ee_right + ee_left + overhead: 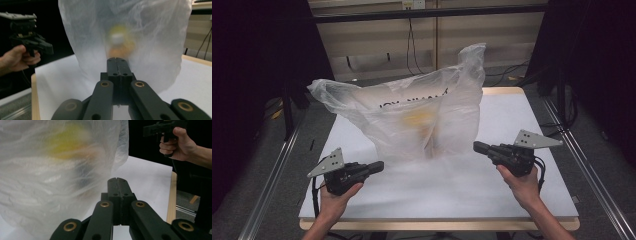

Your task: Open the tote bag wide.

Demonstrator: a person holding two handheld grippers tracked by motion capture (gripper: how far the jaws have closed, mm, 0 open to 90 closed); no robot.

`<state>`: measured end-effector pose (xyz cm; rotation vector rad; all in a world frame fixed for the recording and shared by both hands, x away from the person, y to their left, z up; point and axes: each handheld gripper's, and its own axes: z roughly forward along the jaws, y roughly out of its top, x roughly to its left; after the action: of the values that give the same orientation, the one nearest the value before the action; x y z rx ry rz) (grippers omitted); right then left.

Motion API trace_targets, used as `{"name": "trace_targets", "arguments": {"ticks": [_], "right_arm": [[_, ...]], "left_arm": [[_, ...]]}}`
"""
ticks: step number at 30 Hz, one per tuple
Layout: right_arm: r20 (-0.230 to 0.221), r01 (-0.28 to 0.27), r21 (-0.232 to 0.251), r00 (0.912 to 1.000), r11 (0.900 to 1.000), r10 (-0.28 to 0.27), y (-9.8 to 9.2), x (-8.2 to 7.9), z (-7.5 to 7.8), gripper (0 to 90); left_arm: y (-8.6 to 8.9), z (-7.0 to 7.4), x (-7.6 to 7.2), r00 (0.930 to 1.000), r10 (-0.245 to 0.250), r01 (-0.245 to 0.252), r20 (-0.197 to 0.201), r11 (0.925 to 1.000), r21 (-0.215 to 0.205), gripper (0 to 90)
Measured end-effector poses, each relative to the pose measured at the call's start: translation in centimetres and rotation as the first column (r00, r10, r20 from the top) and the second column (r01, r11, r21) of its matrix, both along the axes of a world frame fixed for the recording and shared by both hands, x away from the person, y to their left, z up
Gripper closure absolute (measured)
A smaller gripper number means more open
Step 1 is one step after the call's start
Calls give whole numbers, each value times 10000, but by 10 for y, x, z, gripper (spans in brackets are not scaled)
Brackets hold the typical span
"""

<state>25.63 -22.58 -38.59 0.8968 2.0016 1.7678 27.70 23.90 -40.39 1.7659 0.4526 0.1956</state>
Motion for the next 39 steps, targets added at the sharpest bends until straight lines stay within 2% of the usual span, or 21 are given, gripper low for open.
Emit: {"name": "trace_targets", "arguments": {"ticks": [4,7,9,12,15,20,21,23,24,25,28,31,34,38,39], "right_arm": [[277,-64,121,9996,9999,61,4,9,15,900],[453,-301,-110,9985,9995,305,12,15,29,900],[478,-419,7,9980,9991,418,16,19,37,900],[691,-478,171,9965,9987,465,22,23,48,900],[909,-552,248,9945,9982,527,25,27,60,900],[1183,-684,345,9909,9971,639,30,34,81,900],[1268,-737,269,9895,9969,697,32,35,85,900],[1436,-740,95,9870,9972,718,36,35,91,900],[1436,-740,95,9870,9972,718,36,35,91,900],[1511,-822,164,9854,9965,788,40,37,98,900],[1609,-886,120,9833,9960,855,47,40,108,900],[1682,-922,25,9816,9957,905,54,44,117,900],[1782,-859,-44,9803,9963,853,59,49,126,900],[1854,-831,-101,9791,9965,835,67,56,136,900],[1841,-862,-119,9791,9962,869,69,58,137,900]], "left_arm": [[-5,10,6,9999,39,-37,131,9999,-133,900],[-8,19,10,9996,40,-33,273,9996,-278,900],[-10,25,13,9992,43,-32,396,9996,-295,900],[-13,31,18,9988,-6,32,483,9986,-536,900],[-18,38,22,9979,-78,110,639,9987,-505,900],[-20,49,25,9965,-39,103,836,9970,-766,900],[-21,59,25,9949,-58,127,1006,9976,-679,900],[-21,69,25,9923,-24,110,1238,9976,-688,900],[-21,69,25,9923,-24,110,1238,9976,-688,900],[-20,79,26,9899,4,114,1417,9965,-823,900],[-19,94,30,9846,83,94,1747,9949,-1004,900],[-21,104,36,9839,159,59,1779,9926,-1212,900],[-24,111,45,9837,231,-21,1784,9931,-1171,900],[-28,115,59,9865,358,-135,1597,9902,-1388,900],[-28,116,63,9857,351,-140,1646,9917,-1277,900]]}}
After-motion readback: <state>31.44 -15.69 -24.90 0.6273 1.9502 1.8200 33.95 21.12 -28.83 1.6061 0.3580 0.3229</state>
